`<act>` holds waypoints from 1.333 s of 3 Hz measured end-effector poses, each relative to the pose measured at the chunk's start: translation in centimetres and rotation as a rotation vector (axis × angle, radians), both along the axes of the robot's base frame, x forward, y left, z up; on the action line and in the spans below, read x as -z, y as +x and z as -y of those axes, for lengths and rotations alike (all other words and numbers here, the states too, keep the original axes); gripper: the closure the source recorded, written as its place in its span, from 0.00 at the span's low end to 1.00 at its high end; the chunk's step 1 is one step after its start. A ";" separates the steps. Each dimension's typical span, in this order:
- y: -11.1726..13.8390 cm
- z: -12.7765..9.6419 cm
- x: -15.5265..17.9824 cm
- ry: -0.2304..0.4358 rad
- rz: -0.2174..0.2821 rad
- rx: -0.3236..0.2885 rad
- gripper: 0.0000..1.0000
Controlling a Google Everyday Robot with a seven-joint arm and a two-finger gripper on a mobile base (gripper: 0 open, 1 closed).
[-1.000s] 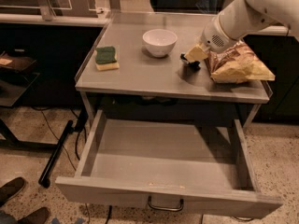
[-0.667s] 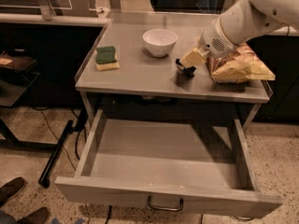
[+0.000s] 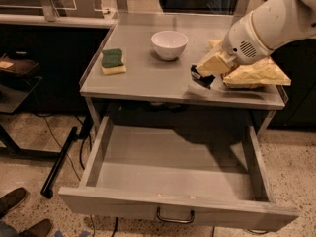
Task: Place rxbar blueberry into top drawer
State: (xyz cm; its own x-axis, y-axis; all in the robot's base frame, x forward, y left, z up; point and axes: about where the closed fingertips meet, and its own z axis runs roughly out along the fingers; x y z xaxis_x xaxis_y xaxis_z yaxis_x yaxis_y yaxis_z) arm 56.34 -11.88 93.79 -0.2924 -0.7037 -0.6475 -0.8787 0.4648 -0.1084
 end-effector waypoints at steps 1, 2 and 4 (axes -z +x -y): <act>0.0 0.0 0.0 0.000 0.000 0.000 1.00; -2.1 -0.7 -0.5 0.012 0.001 -0.011 1.00; -8.8 -1.2 1.2 0.093 -0.065 0.006 1.00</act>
Offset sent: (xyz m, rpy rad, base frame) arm -0.0343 0.0070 0.0052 0.0190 0.0058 0.0107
